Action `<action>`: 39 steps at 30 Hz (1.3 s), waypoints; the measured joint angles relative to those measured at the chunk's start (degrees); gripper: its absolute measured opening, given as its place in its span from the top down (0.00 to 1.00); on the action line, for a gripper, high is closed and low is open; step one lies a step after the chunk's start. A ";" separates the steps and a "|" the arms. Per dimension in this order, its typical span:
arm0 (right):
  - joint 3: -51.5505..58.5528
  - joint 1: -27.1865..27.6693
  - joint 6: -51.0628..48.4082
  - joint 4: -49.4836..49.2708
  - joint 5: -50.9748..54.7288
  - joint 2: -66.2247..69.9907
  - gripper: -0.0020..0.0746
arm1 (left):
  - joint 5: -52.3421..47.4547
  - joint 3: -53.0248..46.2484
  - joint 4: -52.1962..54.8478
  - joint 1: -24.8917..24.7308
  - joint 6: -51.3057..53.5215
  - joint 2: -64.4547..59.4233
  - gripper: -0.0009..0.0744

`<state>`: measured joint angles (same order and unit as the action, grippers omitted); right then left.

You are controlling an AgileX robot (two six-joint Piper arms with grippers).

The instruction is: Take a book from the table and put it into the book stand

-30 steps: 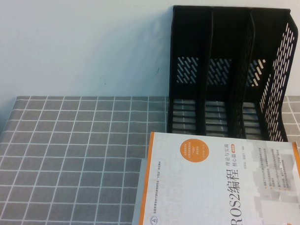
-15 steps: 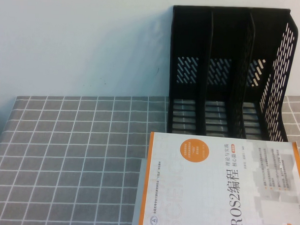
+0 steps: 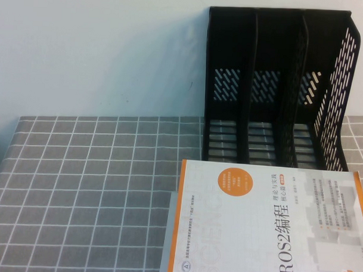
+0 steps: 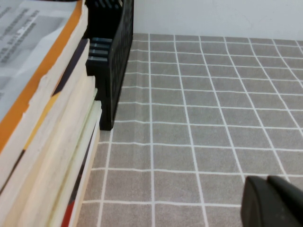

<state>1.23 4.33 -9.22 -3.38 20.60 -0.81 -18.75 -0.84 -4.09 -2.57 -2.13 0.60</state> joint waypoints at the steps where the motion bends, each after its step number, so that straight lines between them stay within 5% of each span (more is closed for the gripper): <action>1: 0.00 0.00 -0.24 0.00 0.00 0.00 0.98 | 0.00 0.00 0.00 0.00 0.00 0.00 0.99; 39: 0.00 0.00 -1.09 0.00 0.00 0.00 0.98 | 0.00 0.00 0.00 0.00 0.00 0.00 0.99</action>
<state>1.23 4.33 -10.31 -3.38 20.60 -0.81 -18.75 -0.84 -4.09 -2.57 -2.13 0.60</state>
